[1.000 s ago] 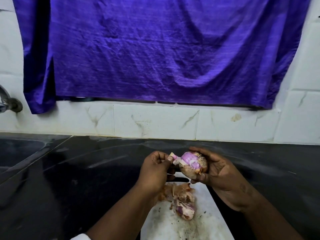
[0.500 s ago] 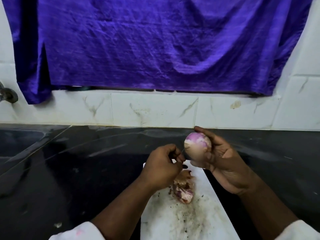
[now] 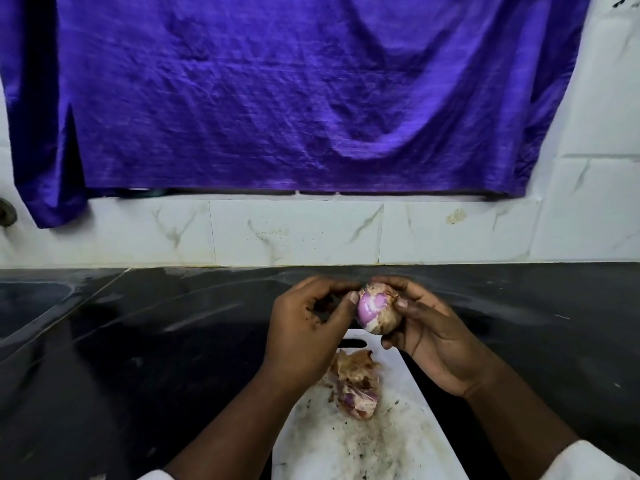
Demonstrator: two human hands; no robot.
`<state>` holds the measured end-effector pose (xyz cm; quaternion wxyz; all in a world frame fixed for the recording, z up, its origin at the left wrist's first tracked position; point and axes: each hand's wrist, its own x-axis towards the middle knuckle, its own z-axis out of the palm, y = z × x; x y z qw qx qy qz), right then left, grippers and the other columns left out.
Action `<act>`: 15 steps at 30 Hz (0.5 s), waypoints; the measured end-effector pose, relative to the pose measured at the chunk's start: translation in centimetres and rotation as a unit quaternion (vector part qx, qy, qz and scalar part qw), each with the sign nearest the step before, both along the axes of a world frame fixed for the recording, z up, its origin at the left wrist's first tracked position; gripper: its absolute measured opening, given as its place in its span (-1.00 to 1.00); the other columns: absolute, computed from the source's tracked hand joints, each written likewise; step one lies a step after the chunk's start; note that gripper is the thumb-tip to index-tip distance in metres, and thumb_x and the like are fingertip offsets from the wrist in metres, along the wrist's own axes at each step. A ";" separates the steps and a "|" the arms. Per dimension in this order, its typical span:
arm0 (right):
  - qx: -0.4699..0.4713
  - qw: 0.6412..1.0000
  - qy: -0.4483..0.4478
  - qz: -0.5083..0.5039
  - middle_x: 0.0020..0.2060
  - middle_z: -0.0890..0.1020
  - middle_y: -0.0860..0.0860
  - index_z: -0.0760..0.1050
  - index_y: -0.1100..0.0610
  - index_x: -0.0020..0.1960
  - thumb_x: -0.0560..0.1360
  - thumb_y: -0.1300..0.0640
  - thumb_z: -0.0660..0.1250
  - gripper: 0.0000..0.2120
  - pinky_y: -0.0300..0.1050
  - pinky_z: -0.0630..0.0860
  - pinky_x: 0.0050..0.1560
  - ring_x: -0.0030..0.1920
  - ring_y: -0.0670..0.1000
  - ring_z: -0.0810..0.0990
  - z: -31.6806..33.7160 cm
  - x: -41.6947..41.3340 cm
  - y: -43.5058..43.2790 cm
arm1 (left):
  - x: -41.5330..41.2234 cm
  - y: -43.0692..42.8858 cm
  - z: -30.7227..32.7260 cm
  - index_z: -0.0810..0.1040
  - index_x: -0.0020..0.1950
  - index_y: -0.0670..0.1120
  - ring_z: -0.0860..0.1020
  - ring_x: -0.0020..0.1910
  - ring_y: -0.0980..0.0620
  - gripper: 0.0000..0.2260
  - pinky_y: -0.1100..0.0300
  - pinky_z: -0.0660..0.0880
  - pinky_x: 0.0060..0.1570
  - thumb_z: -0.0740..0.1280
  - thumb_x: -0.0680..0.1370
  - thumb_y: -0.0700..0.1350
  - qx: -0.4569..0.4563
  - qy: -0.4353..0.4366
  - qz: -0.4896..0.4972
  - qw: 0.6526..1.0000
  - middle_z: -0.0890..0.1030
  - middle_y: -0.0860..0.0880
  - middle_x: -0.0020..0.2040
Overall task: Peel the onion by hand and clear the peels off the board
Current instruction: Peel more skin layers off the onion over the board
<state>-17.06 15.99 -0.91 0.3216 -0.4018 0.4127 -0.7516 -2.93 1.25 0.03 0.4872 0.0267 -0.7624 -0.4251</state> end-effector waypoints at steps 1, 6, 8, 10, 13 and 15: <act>0.004 1.000 -0.002 -0.002 0.22 0.66 0.18 0.57 0.18 0.35 0.42 -0.01 0.58 -0.44 -0.10 0.66 -0.23 0.01 0.12 0.70 0.0 0.0 0.0 | 0.0 0.0 -0.1 0.77 0.07 -0.02 0.70 -0.05 0.17 -0.86 0.43 0.53 -0.13 0.49 0.56 -0.21 0.005 -0.005 0.001 1.000 0.74 0.13 -0.08; 0.003 1.000 0.018 -0.008 0.20 0.68 0.17 0.55 0.17 0.38 0.33 -0.02 0.67 -0.30 -0.13 0.68 -0.07 0.05 0.08 0.71 0.0 0.3 -0.1 | -0.1 -0.3 -0.3 0.78 0.06 0.00 0.71 -0.09 0.22 -0.85 0.43 0.56 -0.14 0.52 0.53 -0.19 0.028 -0.024 -0.003 0.999 0.75 0.16 -0.09; 0.007 0.999 0.036 -0.016 0.24 0.66 0.18 0.55 0.16 0.39 0.31 0.01 0.69 -0.29 -0.12 0.67 0.00 0.15 0.11 0.68 -0.1 0.3 -0.1 | -0.1 -0.2 -0.4 0.78 0.04 0.05 0.72 -0.11 0.20 -0.85 0.41 0.58 -0.15 0.52 0.53 -0.16 0.041 -0.033 -0.015 0.999 0.76 0.17 -0.11; 0.014 0.998 0.053 -0.024 0.27 0.65 0.20 0.56 0.13 0.38 0.32 0.03 0.68 -0.31 -0.10 0.66 0.07 0.22 0.14 0.66 0.0 0.2 -0.1 | -0.2 -0.1 -0.5 0.76 0.00 0.10 0.74 -0.15 0.14 -0.86 0.34 0.62 -0.17 0.53 0.53 -0.15 0.059 -0.043 -0.029 0.997 0.76 0.15 -0.15; 0.018 0.997 0.067 -0.026 0.28 0.65 0.20 0.55 0.11 0.40 0.32 0.05 0.69 -0.31 -0.06 0.64 0.14 0.25 0.16 0.64 0.1 0.1 0.0 | -0.2 -0.1 -0.5 0.76 -0.04 0.11 0.75 -0.19 0.08 -0.84 0.27 0.65 -0.18 0.54 0.52 -0.16 0.081 -0.046 -0.042 0.995 0.76 0.10 -0.18; 0.020 0.997 0.075 -0.030 0.26 0.65 0.19 0.56 0.10 0.40 0.31 0.04 0.69 -0.30 -0.06 0.65 0.14 0.23 0.15 0.64 0.2 0.1 -0.1 | -0.2 -0.2 -0.5 0.76 -0.06 0.09 0.75 -0.20 0.07 -0.84 0.27 0.65 -0.20 0.53 0.51 -0.19 0.086 -0.046 -0.042 0.994 0.76 0.08 -0.19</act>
